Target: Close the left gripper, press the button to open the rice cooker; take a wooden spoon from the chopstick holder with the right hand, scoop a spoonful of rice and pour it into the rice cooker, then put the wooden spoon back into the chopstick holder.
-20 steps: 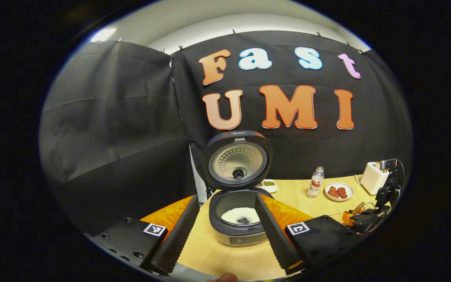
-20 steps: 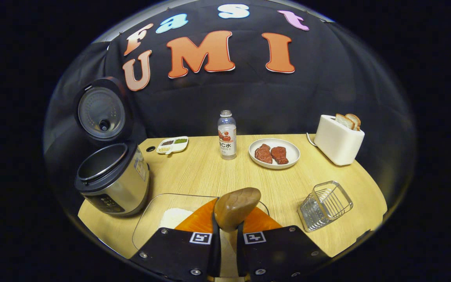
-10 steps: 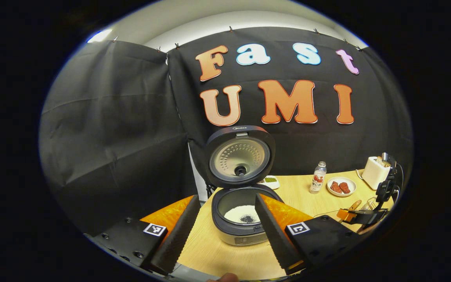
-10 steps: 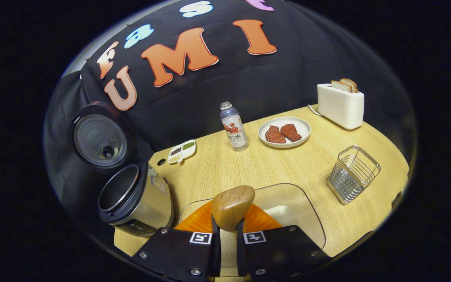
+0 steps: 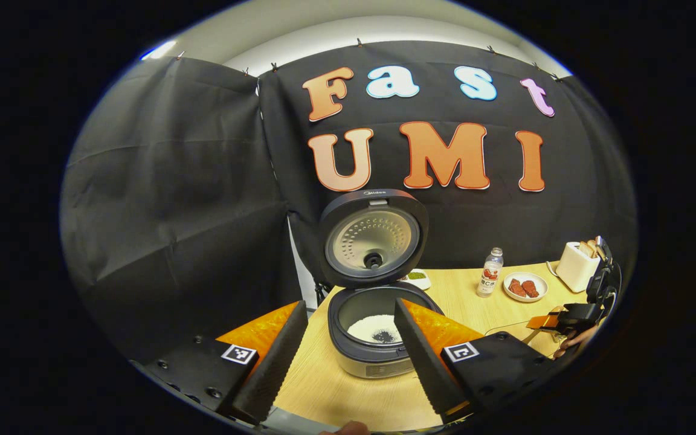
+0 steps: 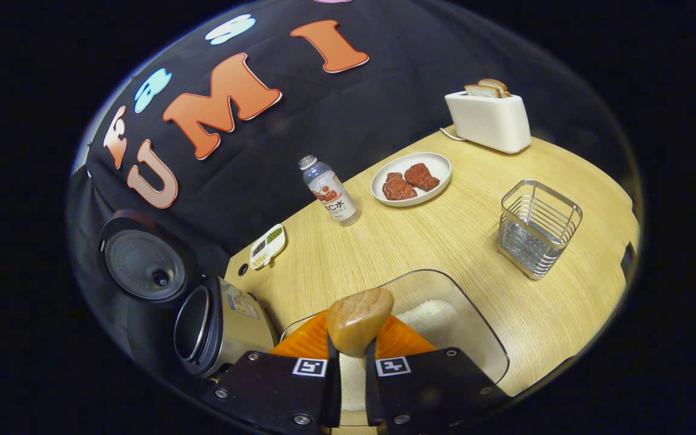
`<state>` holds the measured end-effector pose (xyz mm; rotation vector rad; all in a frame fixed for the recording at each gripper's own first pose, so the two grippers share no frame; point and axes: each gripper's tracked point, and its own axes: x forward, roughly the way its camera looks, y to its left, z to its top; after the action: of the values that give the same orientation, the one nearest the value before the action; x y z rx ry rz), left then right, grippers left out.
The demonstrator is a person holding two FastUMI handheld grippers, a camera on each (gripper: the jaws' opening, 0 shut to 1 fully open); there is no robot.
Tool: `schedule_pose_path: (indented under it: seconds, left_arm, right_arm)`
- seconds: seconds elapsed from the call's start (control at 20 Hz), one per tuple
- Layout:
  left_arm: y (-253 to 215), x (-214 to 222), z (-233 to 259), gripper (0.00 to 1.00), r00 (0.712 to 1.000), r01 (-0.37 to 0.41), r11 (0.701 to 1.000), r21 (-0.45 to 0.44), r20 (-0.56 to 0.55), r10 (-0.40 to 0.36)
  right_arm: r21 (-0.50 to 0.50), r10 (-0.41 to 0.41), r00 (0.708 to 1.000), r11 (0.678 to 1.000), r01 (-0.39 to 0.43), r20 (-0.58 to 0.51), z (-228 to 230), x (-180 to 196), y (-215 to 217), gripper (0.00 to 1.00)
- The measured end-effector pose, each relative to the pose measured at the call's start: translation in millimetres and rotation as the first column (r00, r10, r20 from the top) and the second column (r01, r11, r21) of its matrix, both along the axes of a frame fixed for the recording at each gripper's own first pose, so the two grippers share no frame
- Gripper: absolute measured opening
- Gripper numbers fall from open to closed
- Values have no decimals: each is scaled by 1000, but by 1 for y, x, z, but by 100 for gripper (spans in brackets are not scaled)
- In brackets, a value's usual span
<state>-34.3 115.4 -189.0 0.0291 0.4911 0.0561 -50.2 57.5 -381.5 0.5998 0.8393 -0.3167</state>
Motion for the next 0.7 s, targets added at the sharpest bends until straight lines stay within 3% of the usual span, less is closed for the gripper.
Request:
schedule_pose_path:
  seconds: [0.55, 0.7]
  left_arm:
    - [16, -4, -1, 97, 1000, -18, 1000, -2, 1, 18]
    - [17, -4, -3, 95, 1000, -20, 1000, -3, 0, 20]
  right_arm:
    - [-4, 56, 998, 998, -56, -7, 7, 2, 23, 15]
    - [51, 47, 999, 998, -46, -17, 7, 2, 28, 16]
